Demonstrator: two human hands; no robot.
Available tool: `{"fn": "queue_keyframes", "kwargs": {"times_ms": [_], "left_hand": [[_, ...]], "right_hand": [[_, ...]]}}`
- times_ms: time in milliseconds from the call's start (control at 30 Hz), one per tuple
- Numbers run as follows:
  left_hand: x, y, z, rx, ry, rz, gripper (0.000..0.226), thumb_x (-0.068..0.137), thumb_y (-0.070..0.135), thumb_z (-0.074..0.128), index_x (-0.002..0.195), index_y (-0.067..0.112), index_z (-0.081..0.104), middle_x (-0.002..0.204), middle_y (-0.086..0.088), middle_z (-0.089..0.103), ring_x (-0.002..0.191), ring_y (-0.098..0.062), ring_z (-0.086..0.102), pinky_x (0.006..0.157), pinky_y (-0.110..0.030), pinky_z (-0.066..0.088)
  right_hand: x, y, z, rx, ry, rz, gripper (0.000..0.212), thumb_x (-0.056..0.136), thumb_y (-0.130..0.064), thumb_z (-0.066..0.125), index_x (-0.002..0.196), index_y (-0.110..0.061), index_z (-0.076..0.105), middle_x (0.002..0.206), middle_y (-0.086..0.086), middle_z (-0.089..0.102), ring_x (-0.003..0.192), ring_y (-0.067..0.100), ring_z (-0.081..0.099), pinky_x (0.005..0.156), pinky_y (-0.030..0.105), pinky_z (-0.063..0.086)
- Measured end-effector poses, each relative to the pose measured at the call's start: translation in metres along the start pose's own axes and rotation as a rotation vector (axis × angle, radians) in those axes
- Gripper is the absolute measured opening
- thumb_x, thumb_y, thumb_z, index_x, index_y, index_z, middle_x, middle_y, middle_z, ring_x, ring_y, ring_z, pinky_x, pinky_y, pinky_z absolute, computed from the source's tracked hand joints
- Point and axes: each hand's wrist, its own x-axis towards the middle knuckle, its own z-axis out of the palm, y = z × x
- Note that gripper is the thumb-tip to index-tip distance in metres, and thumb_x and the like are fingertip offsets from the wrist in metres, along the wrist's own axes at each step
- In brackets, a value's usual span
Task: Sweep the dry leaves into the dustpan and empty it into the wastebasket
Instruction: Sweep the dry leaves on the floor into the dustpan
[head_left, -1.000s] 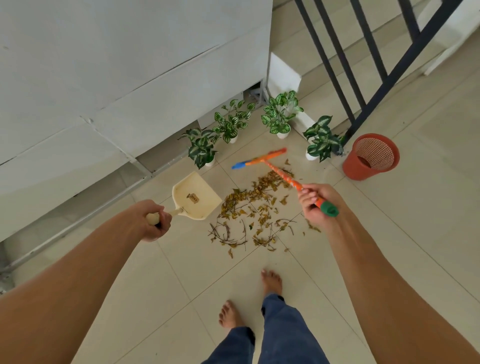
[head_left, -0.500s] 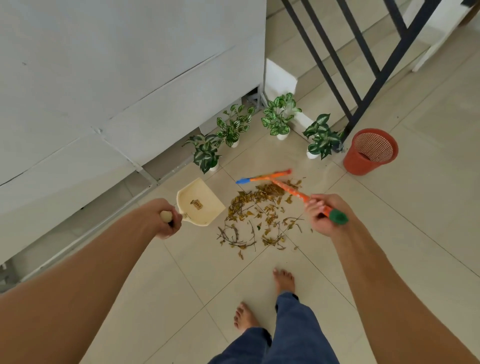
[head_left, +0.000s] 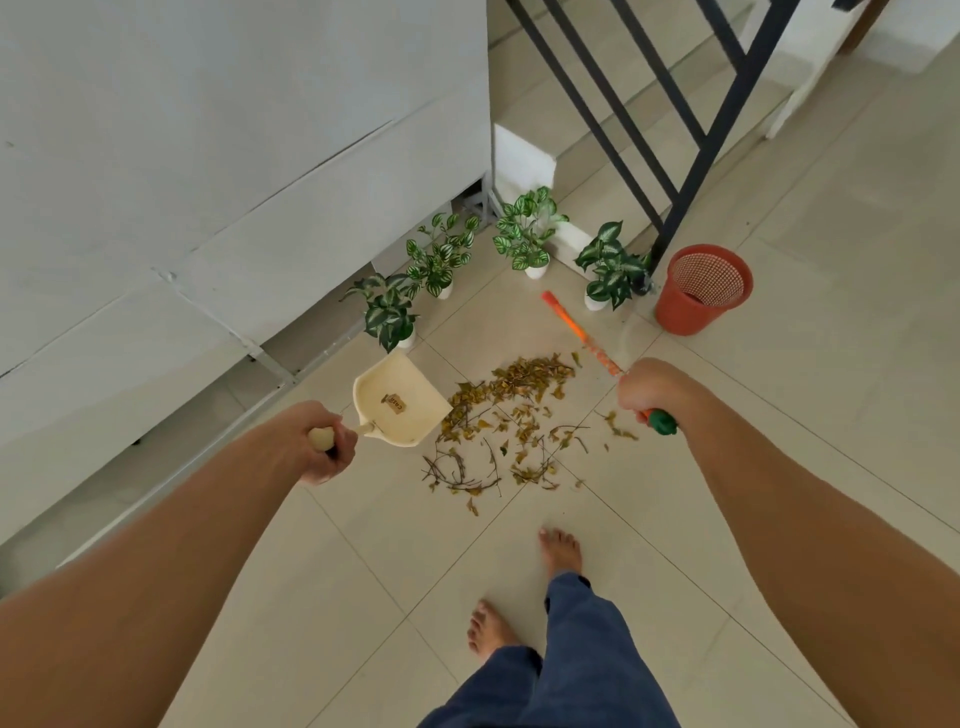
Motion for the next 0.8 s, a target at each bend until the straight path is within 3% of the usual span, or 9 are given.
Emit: {"fn": "queue_keyframes", "kwargs": {"times_ms": [33,133,200,267,333,467,633,800], "left_hand": [[0.009,-0.002,0.001,-0.085,0.015,-0.027,0.020,0.101,0.012,0.052,0.117,0.000,0.054,0.068,-0.008,0.053,0.031,-0.011,0.046,0.031,-0.017,0.043],[-0.002,-0.011,0.005,-0.048,-0.007,-0.055,0.025,0.102,0.014,0.051,0.122,0.001,0.054,0.065,-0.007,0.051,0.031,-0.009,0.043,0.030,-0.016,0.041],[-0.004,-0.017,0.006,-0.047,0.001,-0.066,0.025,0.102,0.014,0.049,0.123,0.001,0.054,0.065,-0.006,0.050,0.030,-0.009,0.042,0.030,-0.015,0.040],[0.000,-0.020,0.008,-0.013,0.003,-0.066,0.024,0.102,0.013,0.049,0.122,0.000,0.054,0.066,-0.006,0.050,0.029,-0.009,0.042,0.029,-0.016,0.039],[-0.001,-0.021,0.011,0.003,0.020,-0.078,0.022,0.101,0.011,0.049,0.120,0.001,0.054,0.067,-0.007,0.050,0.028,-0.010,0.042,0.029,-0.015,0.039],[0.001,-0.026,0.017,-0.023,0.029,-0.097,0.023,0.098,0.005,0.046,0.118,0.003,0.056,0.071,-0.007,0.050,0.034,-0.009,0.043,0.031,-0.015,0.042],[0.003,-0.029,0.017,-0.040,0.036,-0.098,0.026,0.098,0.004,0.046,0.122,0.006,0.055,0.072,-0.008,0.050,0.031,-0.010,0.042,0.032,-0.015,0.043],[0.002,-0.030,0.020,-0.015,0.043,-0.075,0.033,0.097,0.004,0.049,0.129,0.004,0.057,0.072,-0.009,0.051,0.029,-0.011,0.042,0.030,-0.016,0.042]], "right_hand": [[0.002,0.000,0.005,-0.030,-0.009,0.014,0.017,0.097,-0.012,0.044,0.112,-0.009,0.051,0.073,0.009,0.064,0.055,0.018,0.057,0.053,0.025,0.044],[0.012,0.005,0.019,-0.101,-0.047,0.036,0.044,0.097,-0.010,0.039,0.140,-0.007,0.048,0.094,0.009,0.065,0.065,0.019,0.053,0.057,0.029,0.042],[0.018,0.009,0.029,-0.130,-0.077,0.036,0.046,0.095,-0.009,0.041,0.140,-0.005,0.049,0.098,0.010,0.064,0.069,0.019,0.053,0.059,0.029,0.042],[0.016,0.013,0.036,-0.099,-0.117,0.019,0.035,0.095,-0.008,0.041,0.126,-0.007,0.058,0.092,0.010,0.065,0.067,0.019,0.056,0.060,0.027,0.044],[0.008,0.018,0.037,-0.012,-0.118,0.033,0.016,0.097,-0.007,0.041,0.103,-0.002,0.055,0.079,0.011,0.064,0.057,0.018,0.054,0.053,0.025,0.043],[-0.002,0.039,0.039,0.062,-0.078,0.047,0.024,0.098,-0.014,0.049,0.082,0.000,0.060,0.061,0.009,0.060,0.052,0.020,0.055,0.053,0.027,0.045],[-0.009,0.046,0.047,0.095,0.018,0.051,0.008,0.097,-0.012,0.045,0.100,-0.005,0.049,0.066,0.007,0.062,0.050,0.015,0.057,0.049,0.025,0.045],[-0.002,0.035,0.062,0.097,-0.052,0.050,0.034,0.097,-0.010,0.042,0.126,0.003,0.052,0.067,0.007,0.062,0.066,0.020,0.060,0.064,0.029,0.046]]}}
